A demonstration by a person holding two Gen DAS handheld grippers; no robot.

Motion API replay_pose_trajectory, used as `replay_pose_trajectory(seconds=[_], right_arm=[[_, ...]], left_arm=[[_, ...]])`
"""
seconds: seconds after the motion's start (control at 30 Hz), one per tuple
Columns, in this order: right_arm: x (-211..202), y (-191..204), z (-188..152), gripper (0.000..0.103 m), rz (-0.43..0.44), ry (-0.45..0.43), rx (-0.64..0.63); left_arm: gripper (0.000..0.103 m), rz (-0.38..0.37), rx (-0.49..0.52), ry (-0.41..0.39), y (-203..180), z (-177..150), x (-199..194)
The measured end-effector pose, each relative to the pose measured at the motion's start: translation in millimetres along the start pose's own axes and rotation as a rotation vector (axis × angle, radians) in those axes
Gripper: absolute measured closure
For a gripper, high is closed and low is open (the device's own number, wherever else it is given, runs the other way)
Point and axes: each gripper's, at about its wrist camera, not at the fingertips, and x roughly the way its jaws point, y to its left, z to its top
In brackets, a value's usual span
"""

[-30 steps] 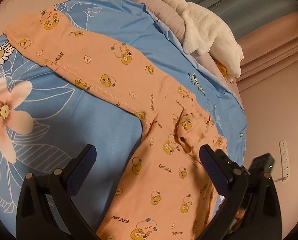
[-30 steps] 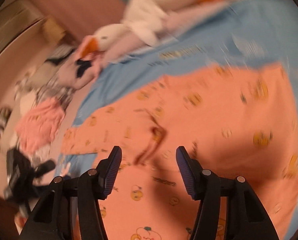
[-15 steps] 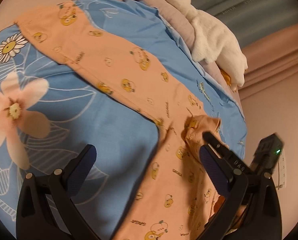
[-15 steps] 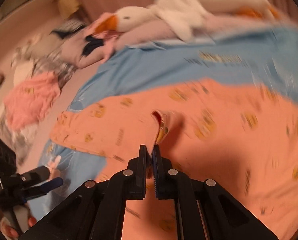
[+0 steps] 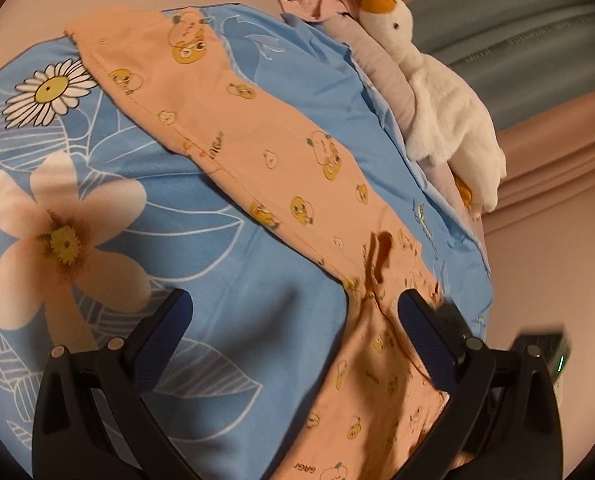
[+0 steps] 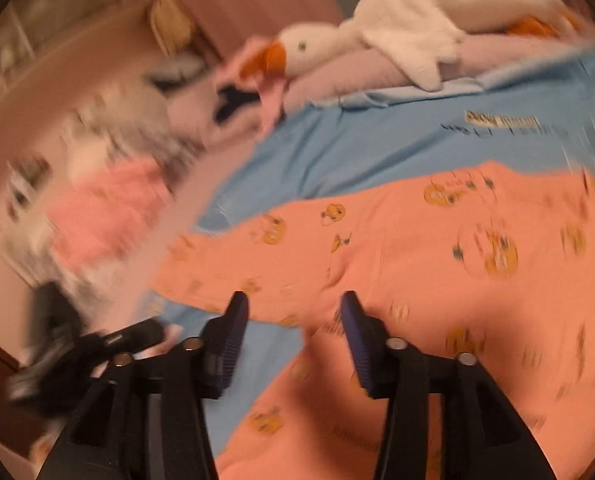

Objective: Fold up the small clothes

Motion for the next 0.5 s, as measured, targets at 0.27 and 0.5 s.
replay_pose_trajectory(seconds=[0.27,0.5], right_arm=[[-16.5,-9.4,-12.2,0.054,0.034,0.011,0.051],[-23.1,-14.2,-9.2,0.052,0.021,-0.014,0.063]], left_arm=[[0.001,0.022,0.000,-0.020,1.8,4.3,-2.9],[0.001,-0.006,-0.108,-0.117,25.5,36.4,-2.4]])
